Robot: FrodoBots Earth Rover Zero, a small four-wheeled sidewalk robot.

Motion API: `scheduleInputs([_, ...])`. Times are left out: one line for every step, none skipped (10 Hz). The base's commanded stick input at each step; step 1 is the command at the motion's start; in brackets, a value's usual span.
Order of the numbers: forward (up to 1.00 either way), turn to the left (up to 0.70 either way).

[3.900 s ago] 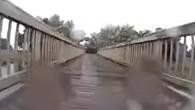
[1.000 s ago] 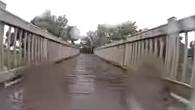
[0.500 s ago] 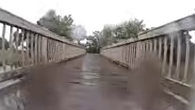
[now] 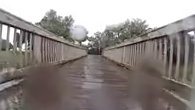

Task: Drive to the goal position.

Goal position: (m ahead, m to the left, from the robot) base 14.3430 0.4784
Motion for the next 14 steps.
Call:
scheduleInputs([0.85,0.0])
scheduleInputs([0.85,0.0])
scheduleInputs([0.85,0.0])
scheduleInputs([0.85,0.0])
scheduleInputs([0.85,0.0])
scheduleInputs([0.85,0.0])
scheduleInputs([0.85,0.0])
scheduleInputs([0.85,0.0])
scheduleInputs([0.85,0.0])
scheduleInputs([0.85,0.0])
scheduleInputs([0.85,0.0])
scheduleInputs([0.85,0.0])
scheduleInputs([0.85,0.0])
scheduleInputs([0.85,0.0])
